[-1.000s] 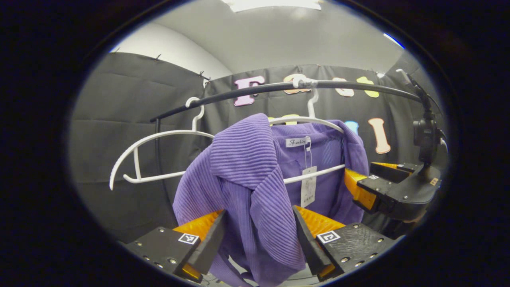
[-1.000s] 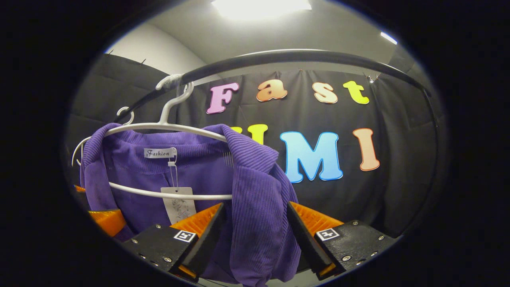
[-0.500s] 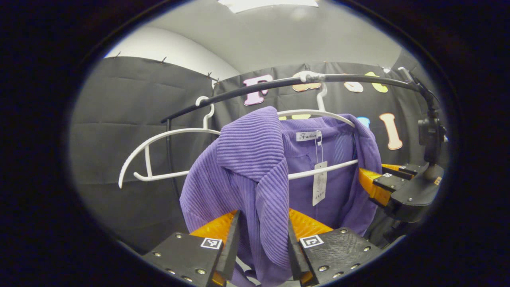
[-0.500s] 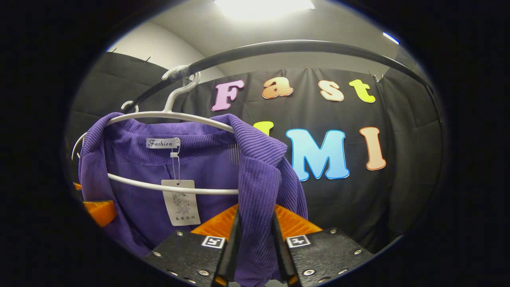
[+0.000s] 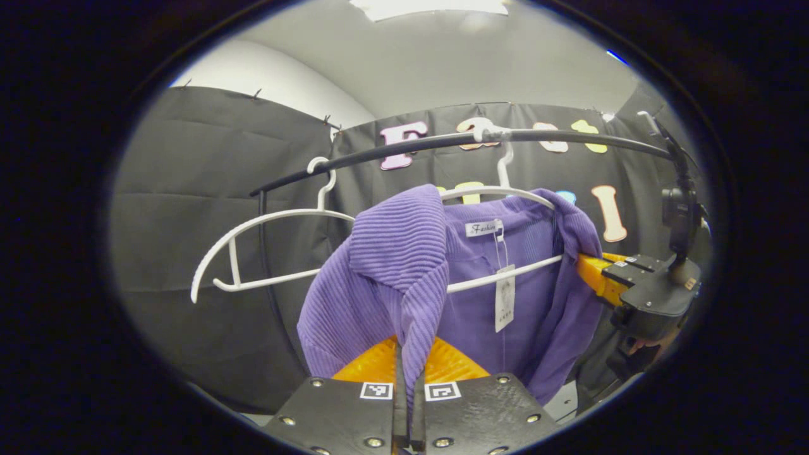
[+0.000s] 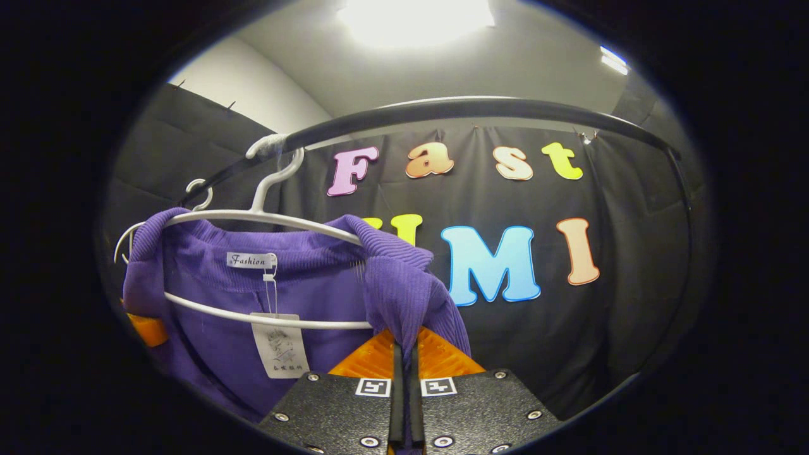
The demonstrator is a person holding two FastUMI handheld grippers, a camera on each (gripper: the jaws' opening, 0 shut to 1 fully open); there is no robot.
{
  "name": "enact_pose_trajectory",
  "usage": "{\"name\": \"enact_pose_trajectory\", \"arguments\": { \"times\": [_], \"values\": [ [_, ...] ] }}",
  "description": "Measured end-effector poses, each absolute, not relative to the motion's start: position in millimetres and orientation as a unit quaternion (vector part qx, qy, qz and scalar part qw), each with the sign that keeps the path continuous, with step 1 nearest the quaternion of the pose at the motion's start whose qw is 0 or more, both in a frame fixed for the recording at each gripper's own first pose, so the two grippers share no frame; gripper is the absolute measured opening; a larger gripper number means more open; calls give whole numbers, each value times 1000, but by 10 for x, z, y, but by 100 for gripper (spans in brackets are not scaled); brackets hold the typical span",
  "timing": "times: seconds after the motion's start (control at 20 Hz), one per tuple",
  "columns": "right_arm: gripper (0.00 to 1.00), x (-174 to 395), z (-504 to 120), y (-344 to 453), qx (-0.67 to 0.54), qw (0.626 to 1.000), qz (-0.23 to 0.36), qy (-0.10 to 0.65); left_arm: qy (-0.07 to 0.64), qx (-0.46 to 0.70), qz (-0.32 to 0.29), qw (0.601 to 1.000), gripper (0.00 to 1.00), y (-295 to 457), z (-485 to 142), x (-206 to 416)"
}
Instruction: Grasp the clothes on the hanger with both hands and then place them into the laundry hamper below.
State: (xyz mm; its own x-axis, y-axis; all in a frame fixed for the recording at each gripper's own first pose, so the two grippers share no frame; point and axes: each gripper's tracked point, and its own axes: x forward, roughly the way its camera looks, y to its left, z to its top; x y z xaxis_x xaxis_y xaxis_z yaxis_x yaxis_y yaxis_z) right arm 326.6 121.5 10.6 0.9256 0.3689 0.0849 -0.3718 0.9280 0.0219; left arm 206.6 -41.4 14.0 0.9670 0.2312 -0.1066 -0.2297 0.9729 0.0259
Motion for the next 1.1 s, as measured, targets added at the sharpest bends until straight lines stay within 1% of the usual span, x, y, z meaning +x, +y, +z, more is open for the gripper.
{"name": "enact_pose_trajectory", "arguments": {
  "times": [0.05,0.1,0.25,0.3,0.4,0.45,0.5,0.55,0.6,0.9,0.95,1.0,1.05,1.1],
  "values": [
    [3,3260,153,1172,19,982,184,-46,51,9,114,992,4,-424,175,2032],
    [3,3254,213,1148,21,982,181,-54,47,11,111,993,0,-430,220,2006],
    [3,3250,382,1058,22,982,171,-74,31,14,103,994,0,-448,425,1898],
    [3,3263,436,1035,23,982,167,-80,26,15,100,995,8,-464,518,1857],
    [3,3298,535,978,22,983,158,-94,16,17,94,995,0,-448,640,1798],
    [3,3317,583,945,20,983,154,-99,11,19,92,995,8,-445,723,1759],
    [3,3340,627,926,19,983,151,-104,6,21,91,996,8,-375,810,1699],
    [3,3360,668,899,19,983,147,-109,0,22,92,996,4,-328,892,1670],
    [3,3375,701,871,17,983,143,-115,-6,23,94,995,3,-287,946,1635],
    [2,3517,896,719,-9,981,121,-148,-30,39,115,992,3,40,1259,1533],
    [3,3538,923,691,-12,981,118,-153,-32,45,119,991,3,102,1304,1531],
    [1,3561,929,665,-14,981,116,-156,-33,48,121,991,3,177,1322,1531],
    [3,3588,935,639,-17,981,113,-158,-34,51,124,990,8,249,1345,1547],
    [2,3610,922,626,-19,981,113,-158,-34,52,126,990,8,322,1378,1570]
  ]
}}
